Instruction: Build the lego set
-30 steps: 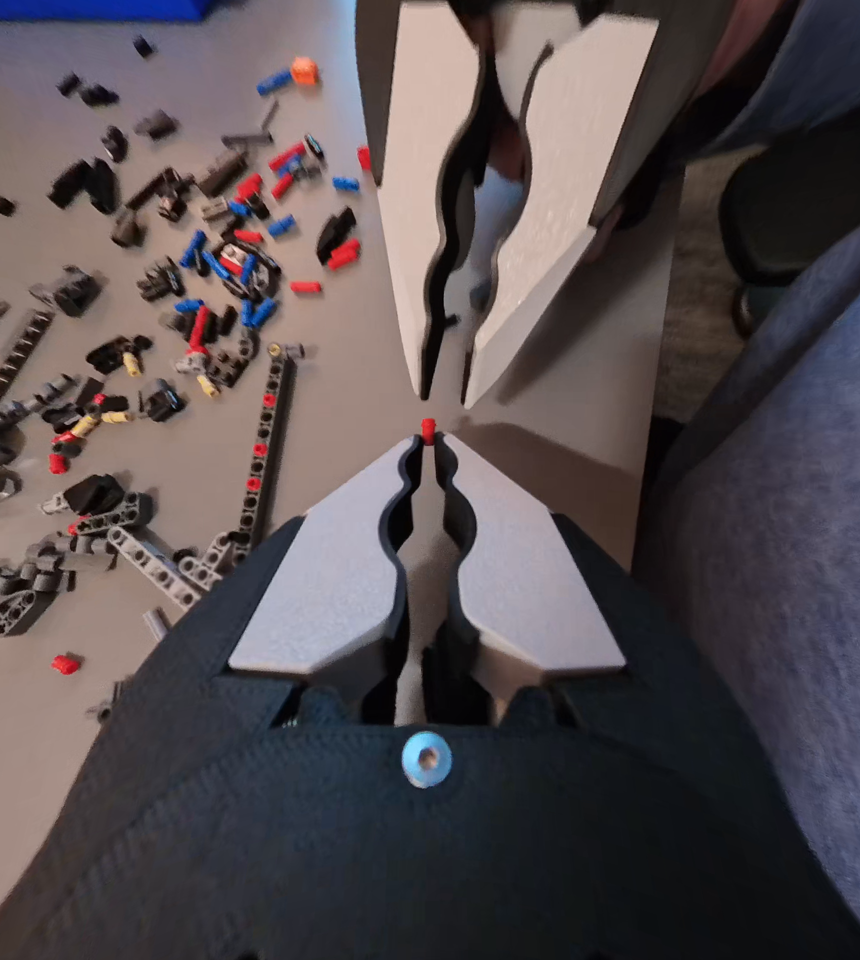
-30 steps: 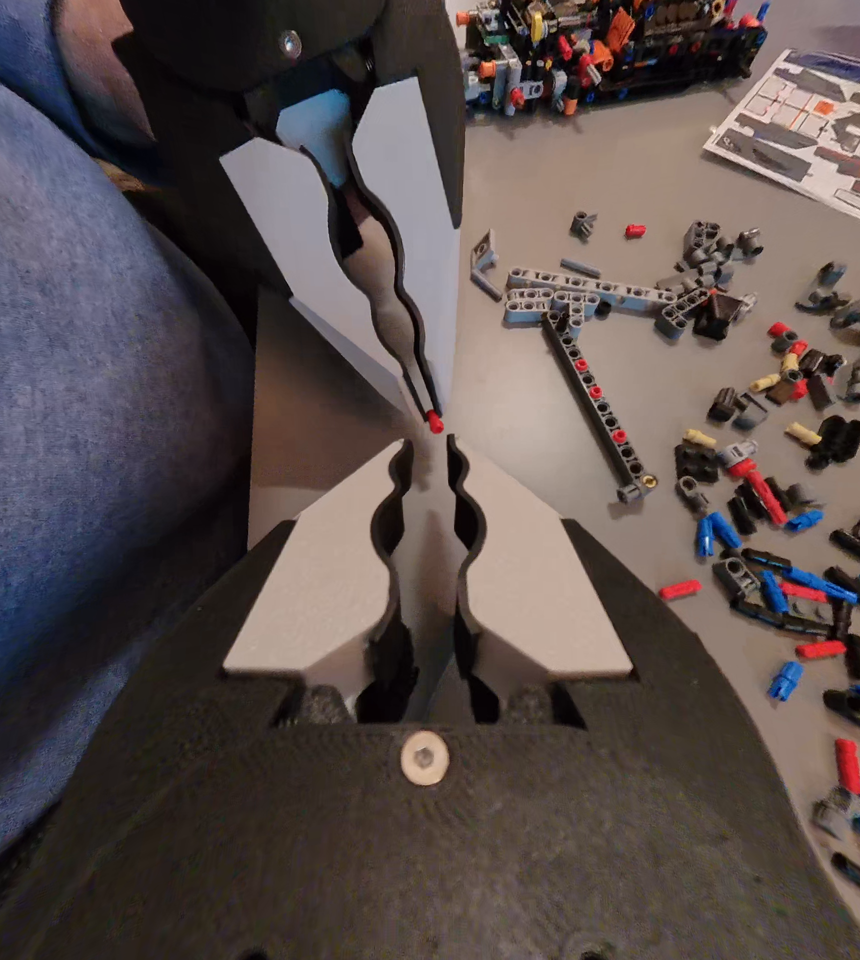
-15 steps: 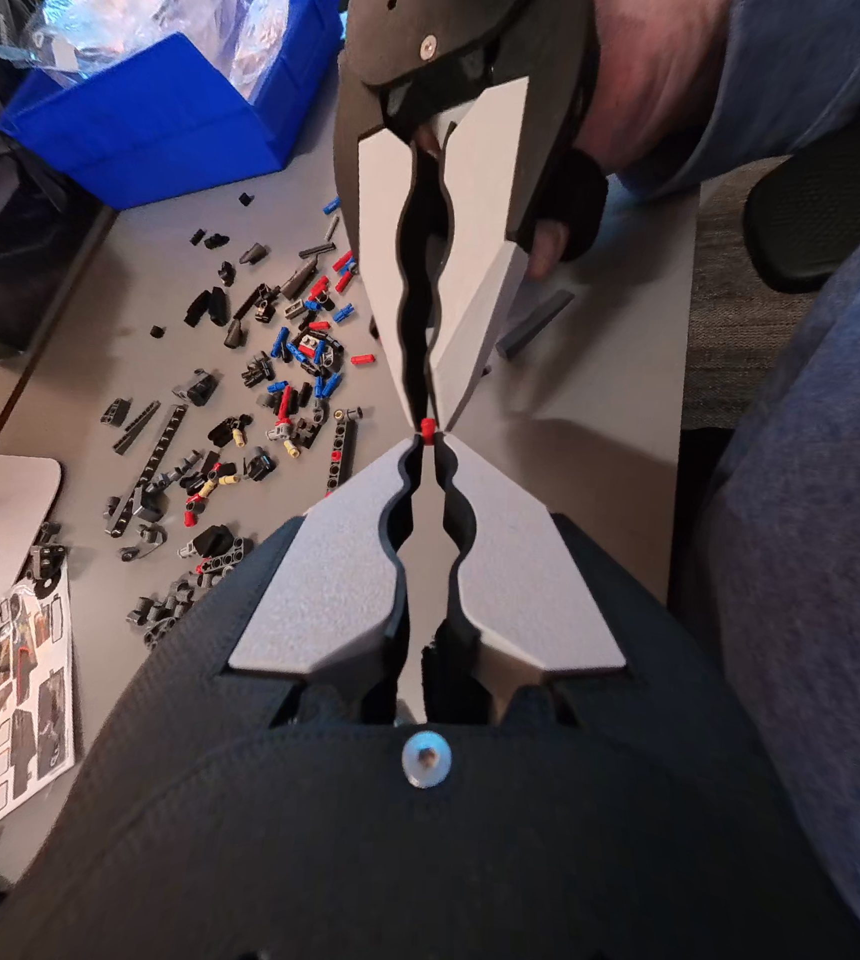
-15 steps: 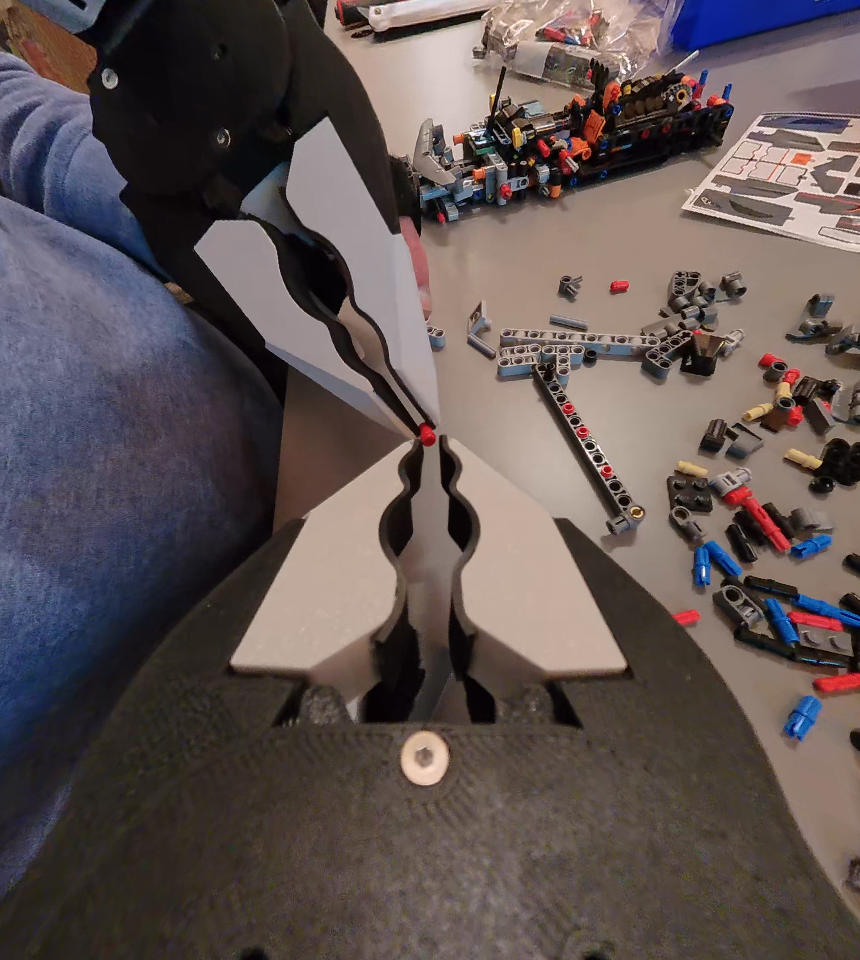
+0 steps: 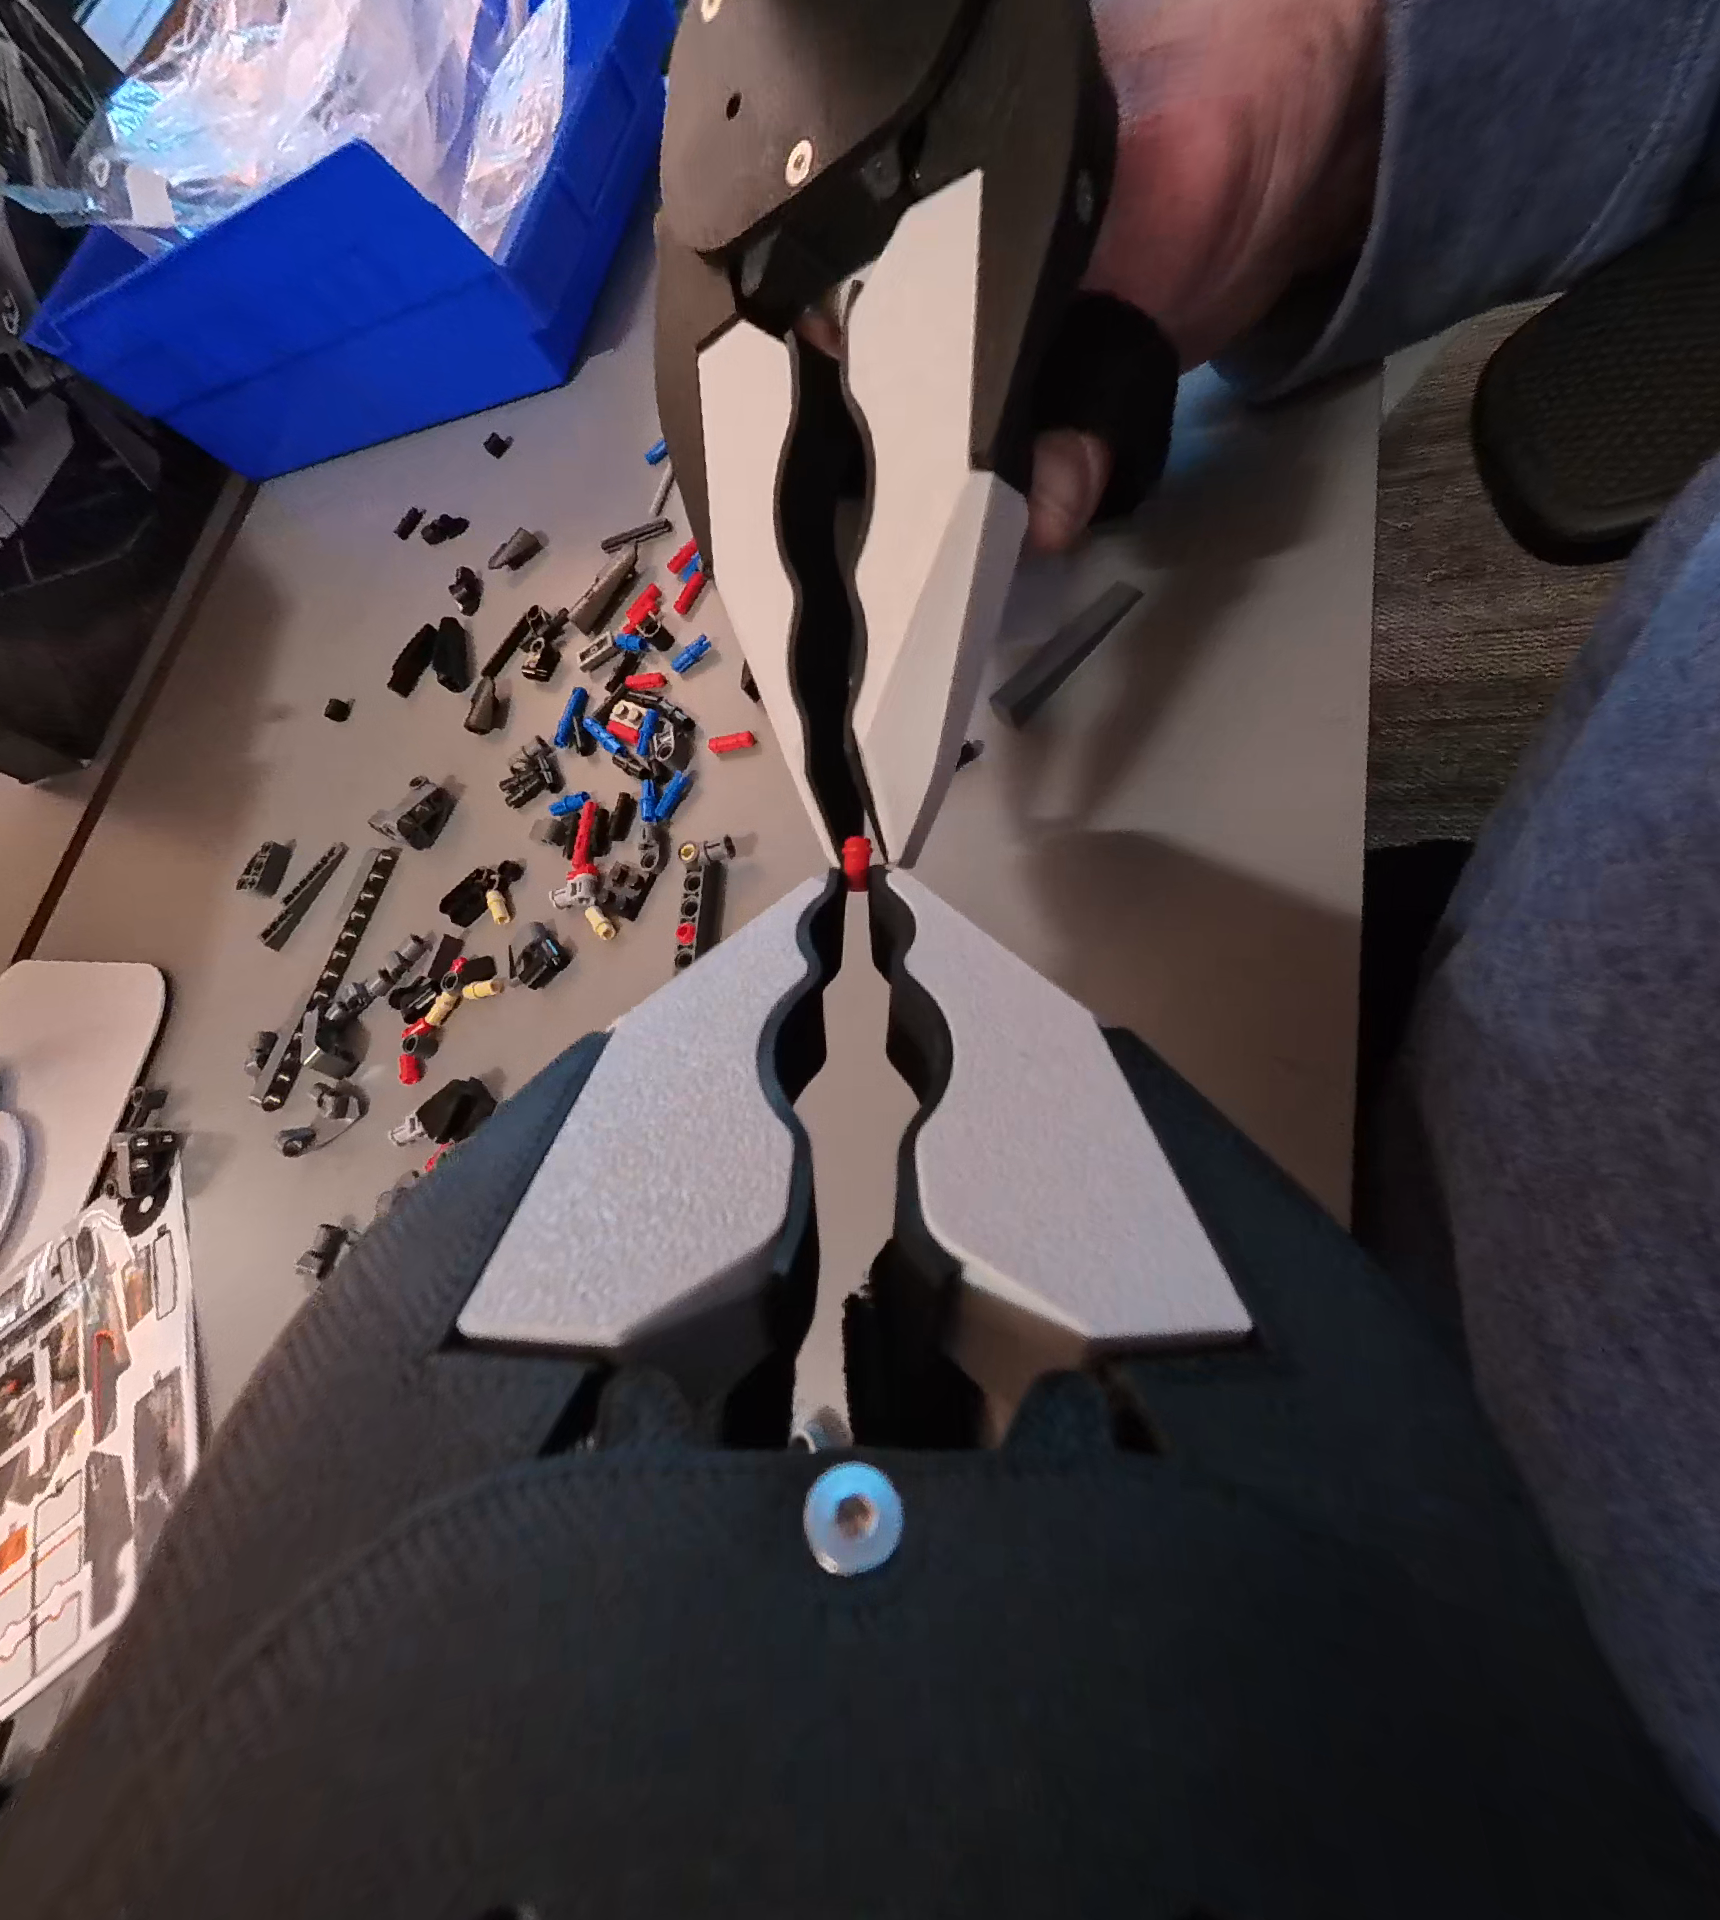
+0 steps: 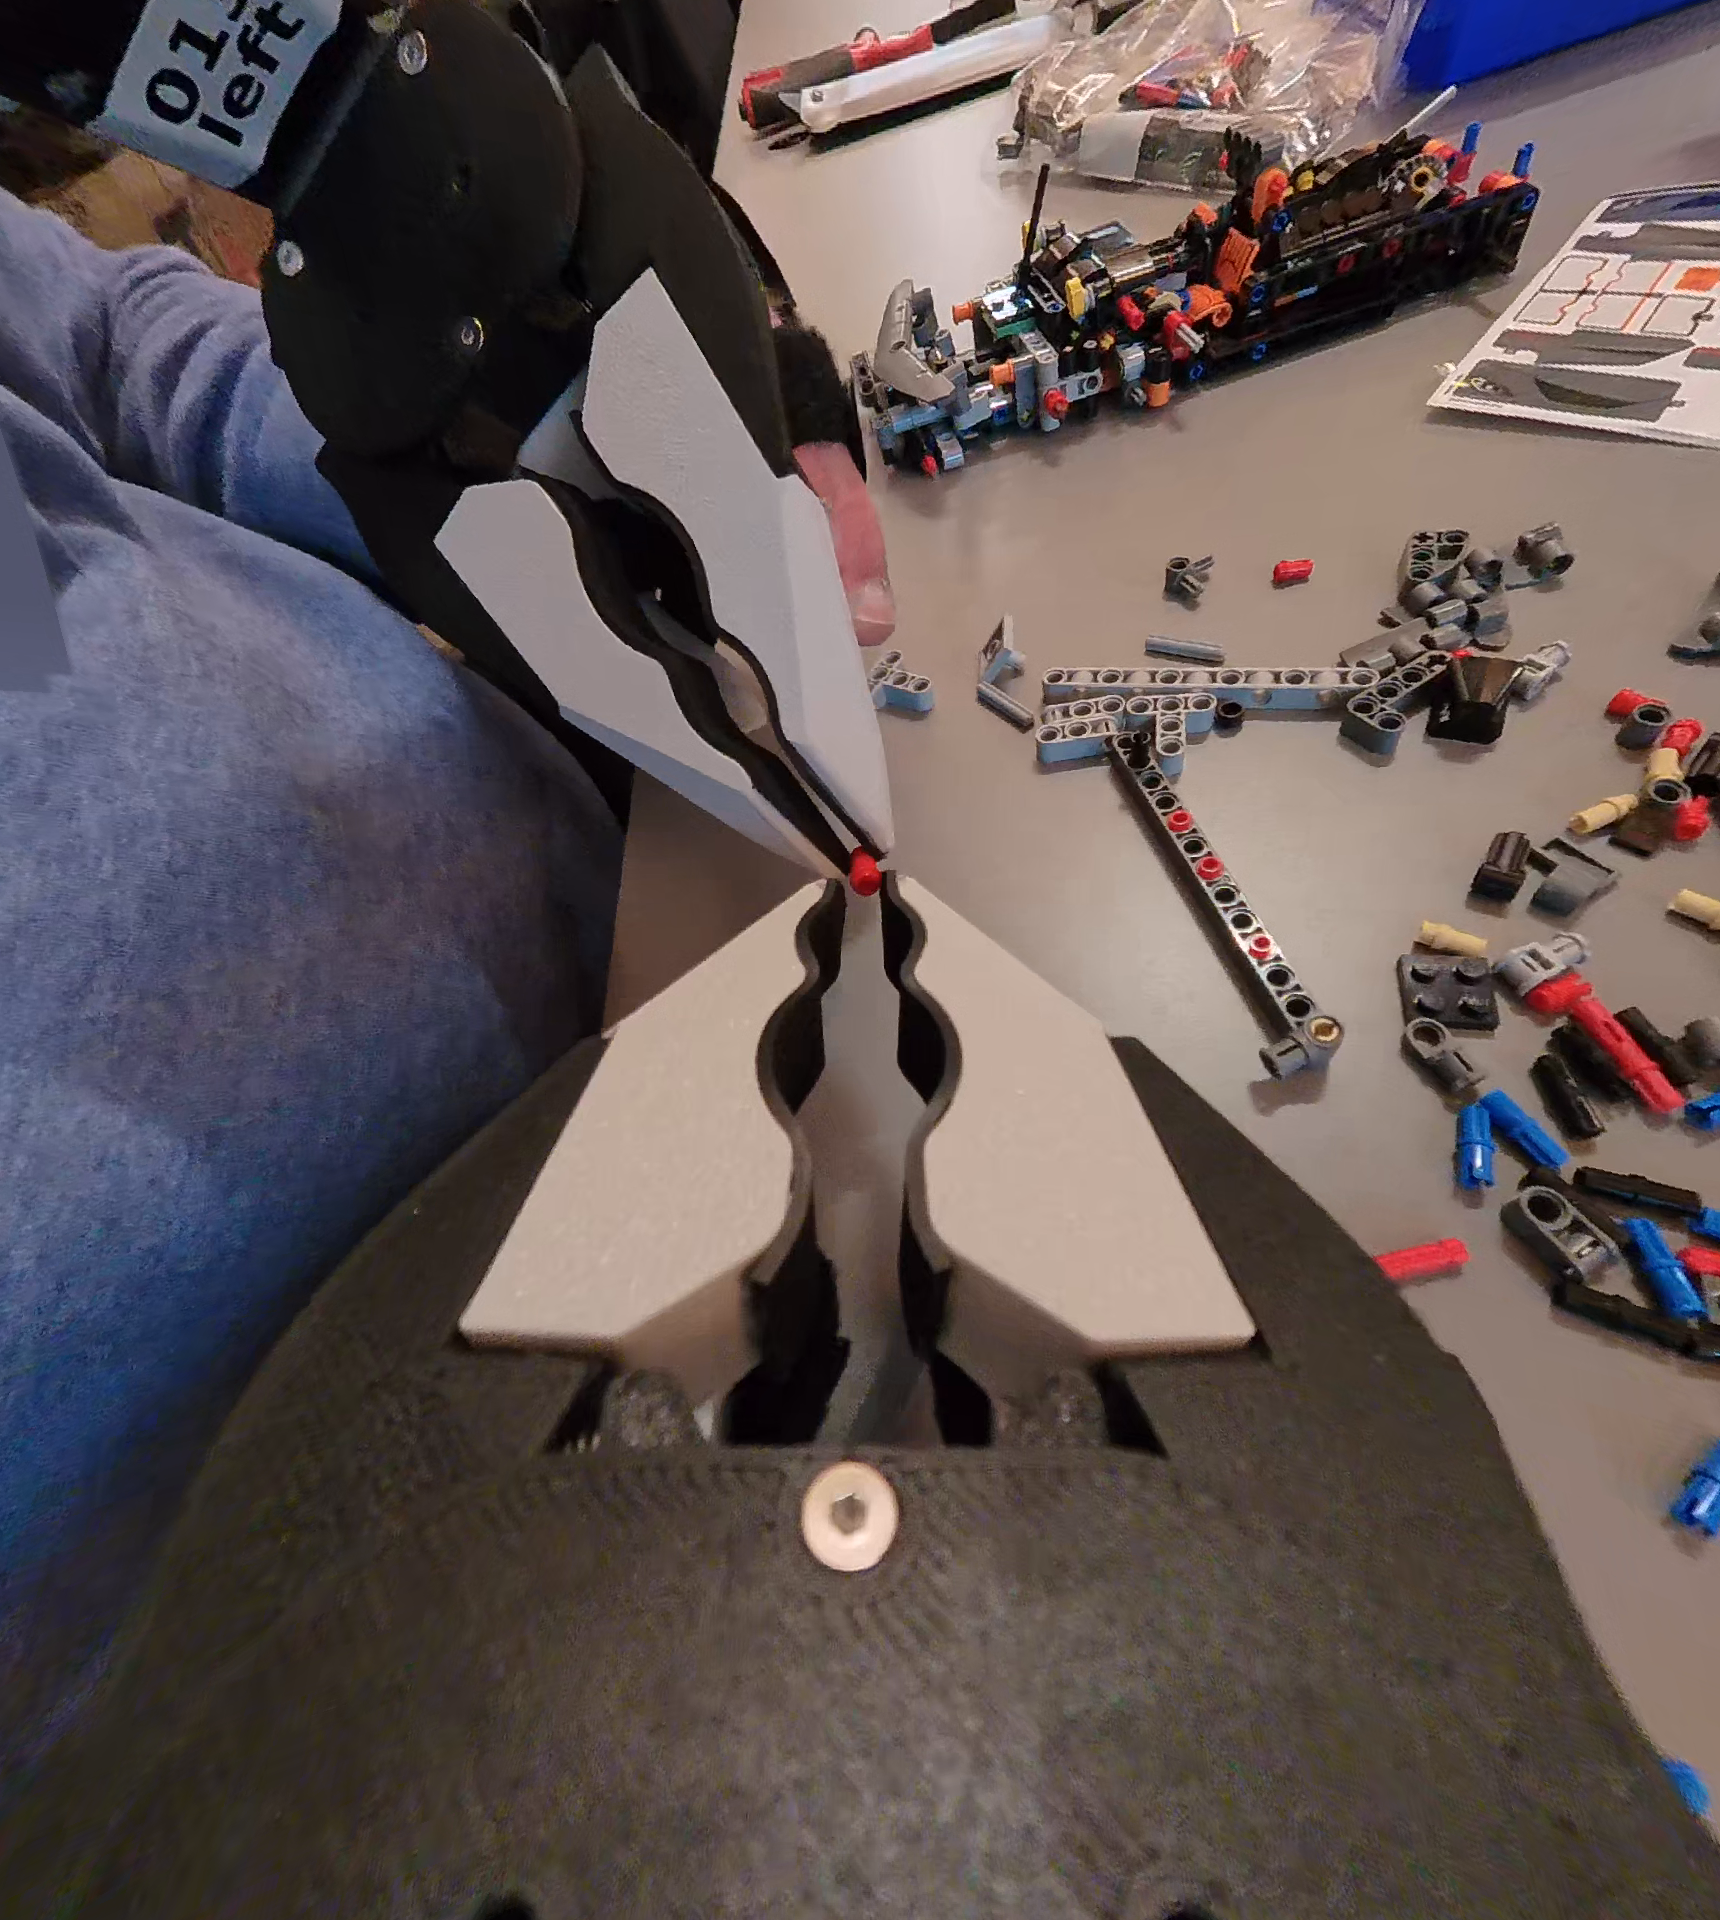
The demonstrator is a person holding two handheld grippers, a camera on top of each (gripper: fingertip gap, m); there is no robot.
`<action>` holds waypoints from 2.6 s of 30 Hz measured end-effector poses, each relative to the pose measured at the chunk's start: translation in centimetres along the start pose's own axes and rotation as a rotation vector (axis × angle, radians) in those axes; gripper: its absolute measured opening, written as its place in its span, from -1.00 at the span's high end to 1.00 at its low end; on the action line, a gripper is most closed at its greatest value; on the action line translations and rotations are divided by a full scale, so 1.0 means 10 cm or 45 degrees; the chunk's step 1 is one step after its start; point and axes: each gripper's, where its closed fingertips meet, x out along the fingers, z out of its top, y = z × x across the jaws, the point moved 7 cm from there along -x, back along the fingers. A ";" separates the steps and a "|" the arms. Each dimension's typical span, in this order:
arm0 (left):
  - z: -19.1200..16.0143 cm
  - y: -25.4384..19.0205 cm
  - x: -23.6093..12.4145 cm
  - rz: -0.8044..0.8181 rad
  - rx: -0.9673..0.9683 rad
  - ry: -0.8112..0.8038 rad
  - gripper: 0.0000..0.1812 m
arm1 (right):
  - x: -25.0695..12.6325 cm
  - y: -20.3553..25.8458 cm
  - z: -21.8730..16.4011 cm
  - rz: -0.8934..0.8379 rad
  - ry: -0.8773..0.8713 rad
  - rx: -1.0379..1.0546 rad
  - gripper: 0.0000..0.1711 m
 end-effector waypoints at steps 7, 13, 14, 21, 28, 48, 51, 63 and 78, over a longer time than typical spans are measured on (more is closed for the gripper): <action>0.01 -0.02 0.00 0.011 0.056 -0.005 0.98 | -0.04 -0.02 0.02 0.081 -0.067 0.084 0.95; 0.02 -0.03 0.00 0.021 0.058 -0.015 0.98 | -0.05 -0.02 0.01 0.078 -0.072 0.080 0.97; 0.02 -0.03 0.00 0.021 0.056 -0.015 0.98 | -0.05 -0.02 0.01 0.074 -0.073 0.077 0.97; 0.03 0.01 0.00 0.030 0.018 -0.039 0.98 | -0.05 -0.02 0.03 0.032 -0.072 0.035 0.96; 0.04 0.00 0.00 0.035 0.044 -0.036 0.98 | -0.06 -0.02 0.03 0.058 -0.084 0.065 0.97; -0.44 0.58 0.39 -0.090 -0.251 0.279 0.79 | 0.05 -0.66 0.15 -0.230 0.607 -0.437 0.98; -0.51 0.58 0.45 -0.136 -0.243 0.338 0.85 | 0.07 -0.72 0.15 -0.202 0.679 -0.457 0.98; -0.55 0.61 0.46 -0.204 -0.243 0.314 0.94 | 0.19 -0.76 0.14 -0.164 0.842 -0.535 0.98; -0.56 0.62 0.47 -0.228 -0.229 0.276 0.94 | 0.28 -0.74 0.21 -0.128 1.104 -0.694 0.98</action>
